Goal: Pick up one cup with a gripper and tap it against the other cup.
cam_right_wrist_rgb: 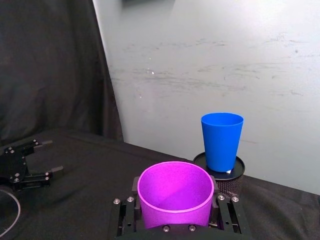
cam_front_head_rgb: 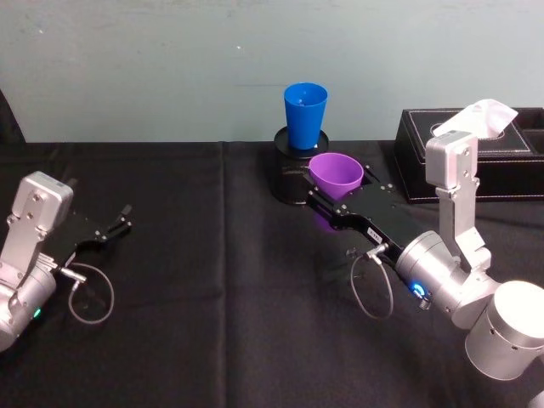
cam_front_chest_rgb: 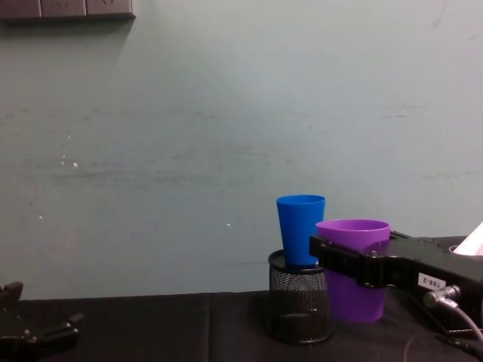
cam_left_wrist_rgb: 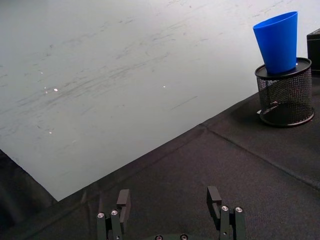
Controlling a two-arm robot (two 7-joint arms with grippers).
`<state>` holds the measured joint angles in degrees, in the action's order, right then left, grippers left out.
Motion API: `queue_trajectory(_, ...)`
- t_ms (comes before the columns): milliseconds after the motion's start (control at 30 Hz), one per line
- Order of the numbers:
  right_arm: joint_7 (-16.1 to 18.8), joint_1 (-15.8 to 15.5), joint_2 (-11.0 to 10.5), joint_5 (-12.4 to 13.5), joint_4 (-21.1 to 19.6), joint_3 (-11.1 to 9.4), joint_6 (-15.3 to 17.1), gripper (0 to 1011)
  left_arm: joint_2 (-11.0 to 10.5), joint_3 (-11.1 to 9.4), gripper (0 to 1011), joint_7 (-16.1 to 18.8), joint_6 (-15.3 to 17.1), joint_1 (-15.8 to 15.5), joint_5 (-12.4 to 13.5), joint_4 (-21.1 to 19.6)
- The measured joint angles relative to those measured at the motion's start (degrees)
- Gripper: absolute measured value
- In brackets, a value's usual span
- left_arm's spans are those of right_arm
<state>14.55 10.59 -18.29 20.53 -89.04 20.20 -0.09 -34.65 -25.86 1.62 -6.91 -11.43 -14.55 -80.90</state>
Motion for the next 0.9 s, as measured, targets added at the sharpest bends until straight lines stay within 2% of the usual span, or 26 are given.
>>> queue_trajectory(900,0.00,0.00,0.00,0.00,0.00,0.00,0.00,738,0.00,0.00,1000,0.00,0.00,0.00,0.00,0.00)
